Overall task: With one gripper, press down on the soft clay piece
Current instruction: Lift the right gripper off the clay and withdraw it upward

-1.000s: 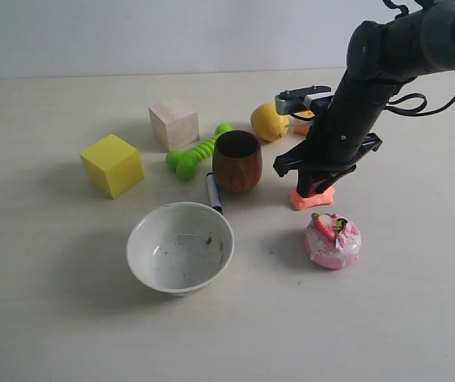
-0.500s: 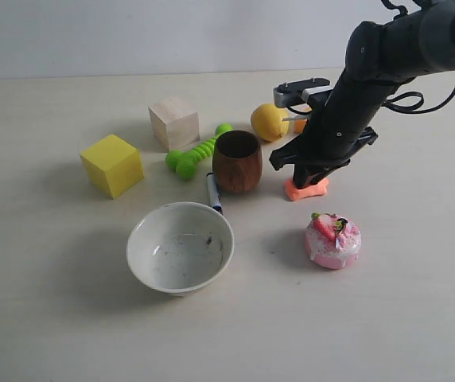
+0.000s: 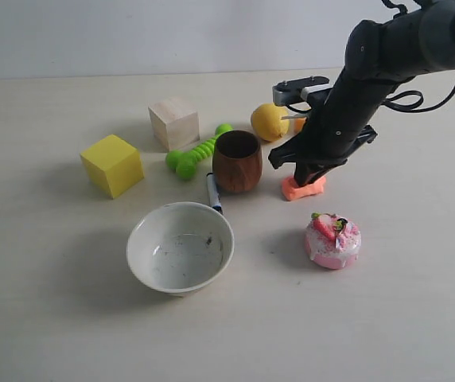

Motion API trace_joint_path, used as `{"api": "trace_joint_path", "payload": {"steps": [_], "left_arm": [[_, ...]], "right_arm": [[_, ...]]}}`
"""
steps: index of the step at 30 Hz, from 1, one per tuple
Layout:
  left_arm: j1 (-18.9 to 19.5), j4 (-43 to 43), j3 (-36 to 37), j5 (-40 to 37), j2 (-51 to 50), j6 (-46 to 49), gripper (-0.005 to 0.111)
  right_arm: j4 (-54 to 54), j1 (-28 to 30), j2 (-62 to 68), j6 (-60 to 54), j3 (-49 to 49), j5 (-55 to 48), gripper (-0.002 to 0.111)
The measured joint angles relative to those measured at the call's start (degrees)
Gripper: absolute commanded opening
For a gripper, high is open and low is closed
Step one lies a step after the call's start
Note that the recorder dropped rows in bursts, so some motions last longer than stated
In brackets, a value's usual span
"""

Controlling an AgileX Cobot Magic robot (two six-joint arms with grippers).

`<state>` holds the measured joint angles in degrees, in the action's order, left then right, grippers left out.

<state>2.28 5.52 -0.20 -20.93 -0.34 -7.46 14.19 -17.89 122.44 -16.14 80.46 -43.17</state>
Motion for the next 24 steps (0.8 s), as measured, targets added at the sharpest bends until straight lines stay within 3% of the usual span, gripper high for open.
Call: {"api": "trace_joint_path", "payload": {"steps": [9,24], "left_arm": [[0.0,0.0,0.0,0.0,0.0,0.0,0.0],[0.0,0.0,0.0,0.0,0.0,0.0,0.0]], "right_arm": [[0.1,0.0,-1.7,0.0,0.0,0.1,0.006],[0.2,0.0,-2.6,0.0,0.0,0.0,0.005]]}}
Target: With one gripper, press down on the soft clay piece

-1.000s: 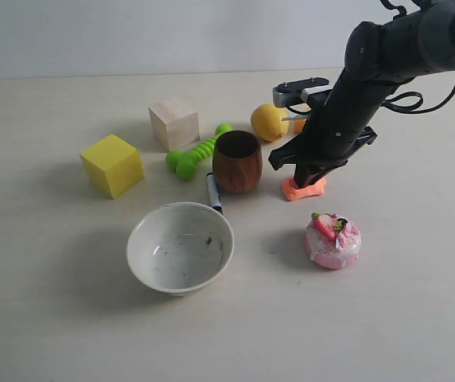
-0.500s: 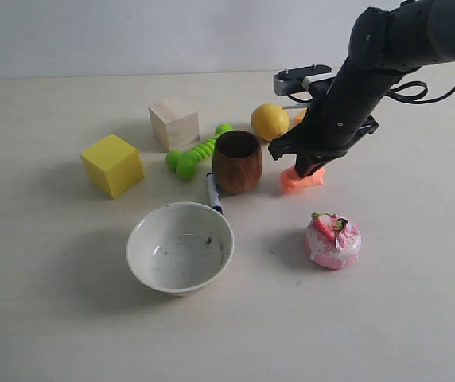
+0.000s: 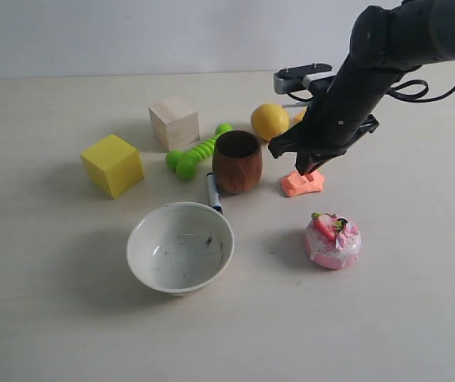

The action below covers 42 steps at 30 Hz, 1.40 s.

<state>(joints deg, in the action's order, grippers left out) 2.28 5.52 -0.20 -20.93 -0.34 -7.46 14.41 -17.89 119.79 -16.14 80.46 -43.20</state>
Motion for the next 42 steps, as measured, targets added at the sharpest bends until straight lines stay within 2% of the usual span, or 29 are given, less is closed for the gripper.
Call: {"api": "trace_joint_path", "payload": {"steps": [3,6,11,15,24,34,42], "left_arm": [[0.0,0.0,0.0,0.0,0.0,0.0,0.0],[0.0,0.0,0.0,0.0,0.0,0.0,0.0],[0.0,0.0,0.0,0.0,0.0,0.0,0.0],[0.0,0.0,0.0,0.0,0.0,0.0,0.0],[0.0,0.0,0.0,0.0,0.0,0.0,0.0],[0.0,0.0,0.0,0.0,0.0,0.0,0.0],[0.0,0.0,0.0,0.0,0.0,0.0,0.0]], "right_arm": [[0.0,0.0,-2.8,0.0,0.0,0.8,0.0],[1.8,0.0,-7.7,-0.2,-1.5,4.5,0.0],[8.9,0.0,-19.8,-3.4,-9.0,13.6,0.0],[11.1,0.0,-30.2,-4.2,-15.2,16.5,0.0],[11.8,0.0,-48.8,-0.8,-19.1,16.9,0.0],[11.9,0.0,-59.4,-0.2,-19.1,16.9,0.0],[0.8,0.4,-64.7,2.9,-19.1,14.7,0.0]]}}
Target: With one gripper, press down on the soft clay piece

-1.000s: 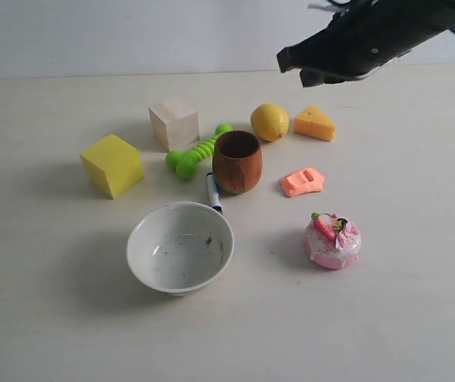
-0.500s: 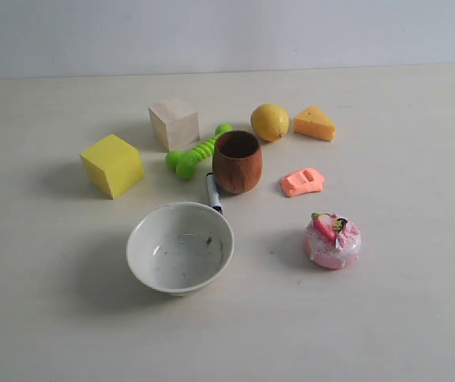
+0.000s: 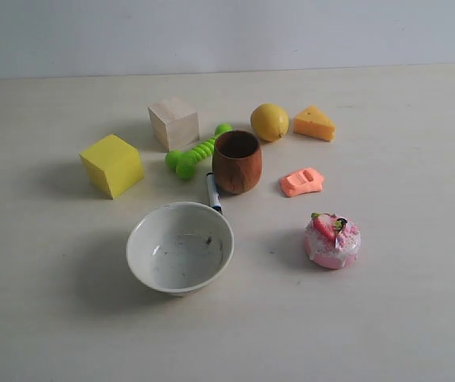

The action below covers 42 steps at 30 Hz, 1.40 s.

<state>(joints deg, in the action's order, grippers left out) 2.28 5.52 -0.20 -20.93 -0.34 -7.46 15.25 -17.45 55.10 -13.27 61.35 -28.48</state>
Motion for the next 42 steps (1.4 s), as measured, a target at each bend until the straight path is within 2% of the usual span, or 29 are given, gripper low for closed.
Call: {"api": "trace_joint_path", "payload": {"steps": [3,6,11,15,22,28,33,42], "left_arm": [[0.0,0.0,0.0,0.0,0.0,0.0,0.0],[0.0,0.0,0.0,0.0,0.0,0.0,0.0],[0.0,0.0,0.0,0.0,0.0,0.0,0.0],[0.0,0.0,0.0,0.0,0.0,0.0,0.0],[0.0,0.0,0.0,0.0,0.0,0.0,0.0],[0.0,0.0,0.0,0.0,0.0,0.0,0.0],[0.0,0.0,0.0,0.0,0.0,0.0,0.0],[0.0,0.0,0.0,0.0,0.0,0.0,0.0]], "right_arm": [[-3.2,3.8,-3.1,3.8,-1.3,-0.9,0.0],[-4.2,10.3,-7.5,5.2,-4.9,-1.0,0.0],[-5.6,20.2,-17.4,5.4,-17.1,1.3,0.0],[-6.1,24.7,-25.8,5.4,-27.7,5.1,0.0],[-6.1,25.6,-41.3,5.5,-45.2,12.2,0.0],[-5.6,25.6,-43.4,5.6,-50.6,13.9,0.0],[-6.8,22.6,-46.8,5.6,-55.3,14.6,0.0],[-7.6,22.3,-52.7,5.7,-61.1,14.5,0.0]]}}
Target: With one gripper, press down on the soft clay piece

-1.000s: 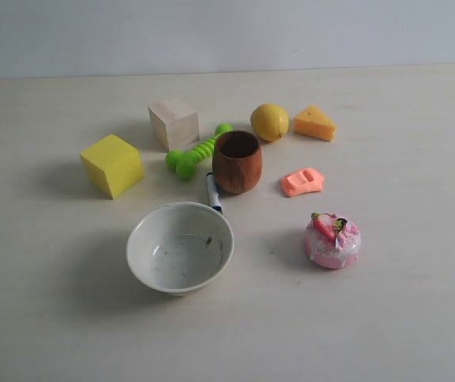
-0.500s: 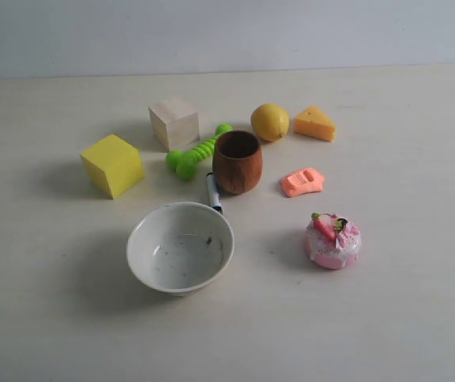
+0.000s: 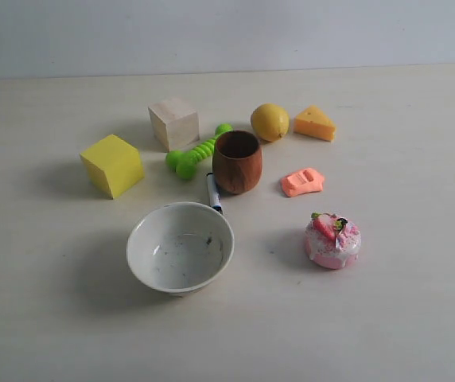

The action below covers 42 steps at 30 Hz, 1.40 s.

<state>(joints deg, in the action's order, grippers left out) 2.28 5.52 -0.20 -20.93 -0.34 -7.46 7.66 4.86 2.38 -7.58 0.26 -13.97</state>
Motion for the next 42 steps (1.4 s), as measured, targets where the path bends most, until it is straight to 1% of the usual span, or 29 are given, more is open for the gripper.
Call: {"api": "trace_joint_path", "payload": {"steps": [8,18,42], "left_arm": [[0.0,0.0,0.0,0.0,0.0,0.0,0.0],[0.0,0.0,0.0,0.0,0.0,0.0,0.0],[0.0,0.0,0.0,0.0,0.0,0.0,0.0]], "right_arm": [[-0.1,0.0,-0.6,0.1,0.0,-0.1,0.0],[-0.9,0.0,-0.7,0.1,0.0,-3.3,0.0],[-0.8,0.0,-0.7,0.1,0.0,-3.8,0.0]]}}
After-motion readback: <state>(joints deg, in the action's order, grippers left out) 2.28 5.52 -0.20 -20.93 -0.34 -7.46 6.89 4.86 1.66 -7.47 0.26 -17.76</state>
